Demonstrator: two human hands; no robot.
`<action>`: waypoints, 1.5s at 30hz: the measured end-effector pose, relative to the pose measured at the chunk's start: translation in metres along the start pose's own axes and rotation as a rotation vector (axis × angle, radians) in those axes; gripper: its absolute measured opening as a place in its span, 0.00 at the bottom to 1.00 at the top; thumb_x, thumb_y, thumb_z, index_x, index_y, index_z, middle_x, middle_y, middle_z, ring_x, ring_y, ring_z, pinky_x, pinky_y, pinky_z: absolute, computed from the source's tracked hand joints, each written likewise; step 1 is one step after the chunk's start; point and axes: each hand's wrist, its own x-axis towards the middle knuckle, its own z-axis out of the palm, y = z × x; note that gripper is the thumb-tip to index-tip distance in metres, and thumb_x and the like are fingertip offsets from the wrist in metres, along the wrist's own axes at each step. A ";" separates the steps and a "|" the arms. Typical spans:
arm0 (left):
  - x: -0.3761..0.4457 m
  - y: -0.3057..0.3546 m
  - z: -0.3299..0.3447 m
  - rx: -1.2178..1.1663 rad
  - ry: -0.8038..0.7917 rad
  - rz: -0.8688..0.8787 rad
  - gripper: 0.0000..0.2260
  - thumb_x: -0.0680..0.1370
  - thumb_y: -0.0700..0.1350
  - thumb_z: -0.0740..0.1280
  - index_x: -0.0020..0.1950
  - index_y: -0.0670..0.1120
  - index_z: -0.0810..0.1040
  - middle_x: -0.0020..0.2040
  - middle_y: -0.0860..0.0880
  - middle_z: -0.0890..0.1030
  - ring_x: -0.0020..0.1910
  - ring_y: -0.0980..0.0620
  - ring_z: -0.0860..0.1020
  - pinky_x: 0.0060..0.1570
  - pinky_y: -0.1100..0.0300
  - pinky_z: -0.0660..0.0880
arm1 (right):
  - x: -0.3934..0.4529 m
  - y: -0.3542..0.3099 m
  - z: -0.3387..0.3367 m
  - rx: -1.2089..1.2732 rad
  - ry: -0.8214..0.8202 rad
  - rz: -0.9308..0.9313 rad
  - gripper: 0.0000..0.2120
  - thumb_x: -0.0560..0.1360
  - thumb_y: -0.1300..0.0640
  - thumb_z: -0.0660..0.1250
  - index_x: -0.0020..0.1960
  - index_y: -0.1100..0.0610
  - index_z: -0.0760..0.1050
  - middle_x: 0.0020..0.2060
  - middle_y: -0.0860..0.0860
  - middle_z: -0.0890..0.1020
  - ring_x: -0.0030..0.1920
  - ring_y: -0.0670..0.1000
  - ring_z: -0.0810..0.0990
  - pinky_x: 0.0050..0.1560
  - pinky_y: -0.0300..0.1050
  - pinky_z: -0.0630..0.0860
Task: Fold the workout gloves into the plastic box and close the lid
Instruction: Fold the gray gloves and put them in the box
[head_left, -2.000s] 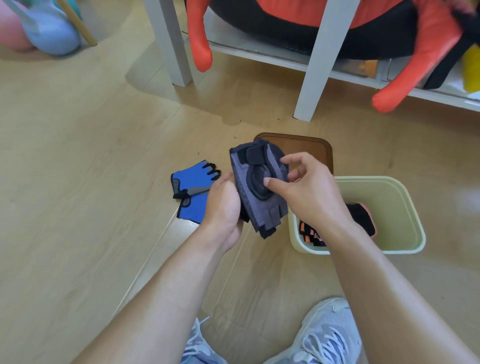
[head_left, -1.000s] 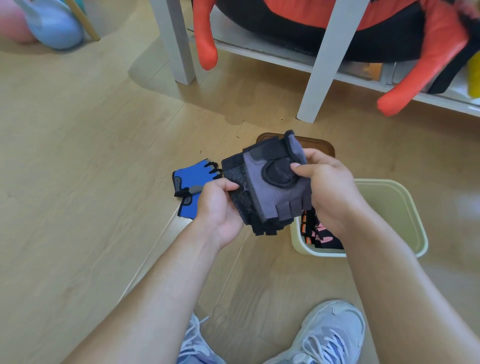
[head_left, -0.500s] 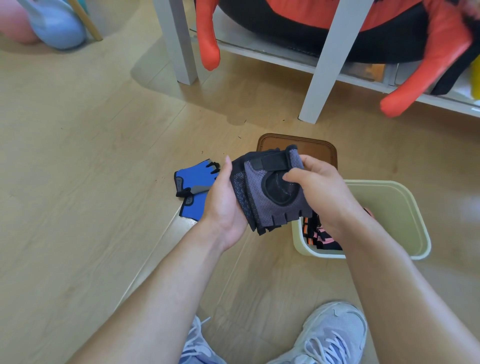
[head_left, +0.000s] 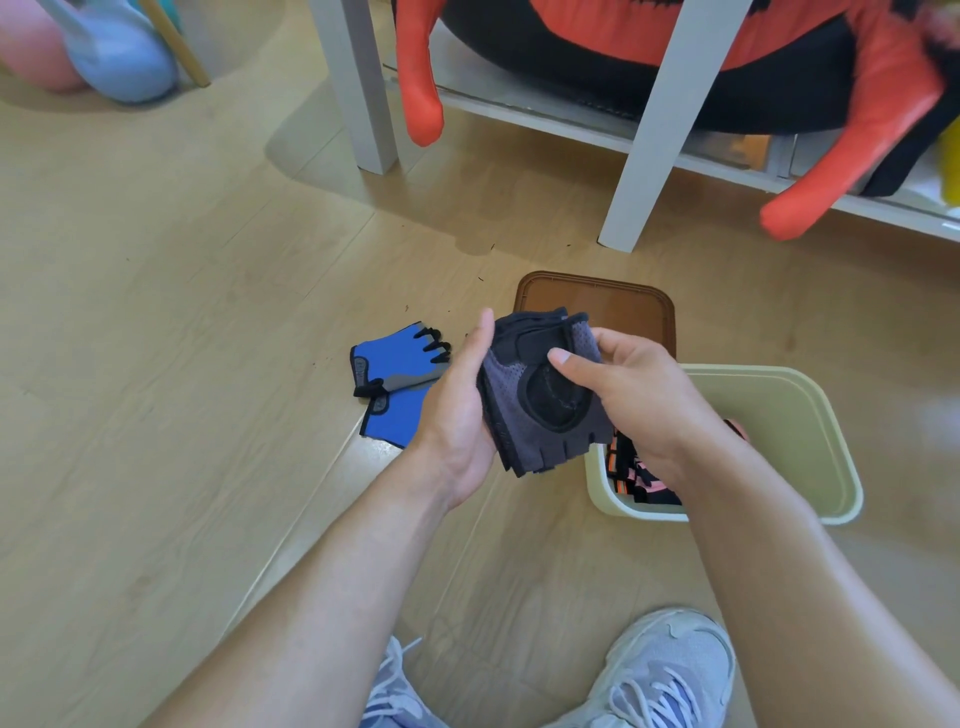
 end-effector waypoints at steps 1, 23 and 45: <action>0.000 -0.001 0.000 0.027 0.014 0.005 0.27 0.83 0.62 0.58 0.69 0.43 0.79 0.65 0.42 0.83 0.66 0.43 0.81 0.69 0.42 0.74 | 0.000 0.000 0.000 0.017 -0.006 -0.001 0.08 0.81 0.54 0.69 0.59 0.49 0.84 0.50 0.48 0.89 0.52 0.50 0.88 0.54 0.53 0.84; 0.000 -0.004 -0.004 0.383 0.029 0.173 0.10 0.81 0.47 0.69 0.60 0.46 0.84 0.48 0.53 0.89 0.48 0.58 0.86 0.49 0.61 0.81 | -0.004 -0.008 -0.010 -0.311 0.177 -0.161 0.15 0.69 0.53 0.82 0.52 0.46 0.81 0.47 0.44 0.86 0.49 0.45 0.84 0.52 0.47 0.83; 0.003 0.013 -0.010 -0.019 0.243 -0.053 0.11 0.85 0.40 0.62 0.66 0.43 0.79 0.55 0.41 0.87 0.42 0.48 0.86 0.31 0.61 0.80 | 0.001 -0.002 -0.011 -0.649 -0.160 -0.225 0.18 0.66 0.56 0.83 0.47 0.44 0.77 0.67 0.39 0.74 0.69 0.48 0.72 0.71 0.53 0.69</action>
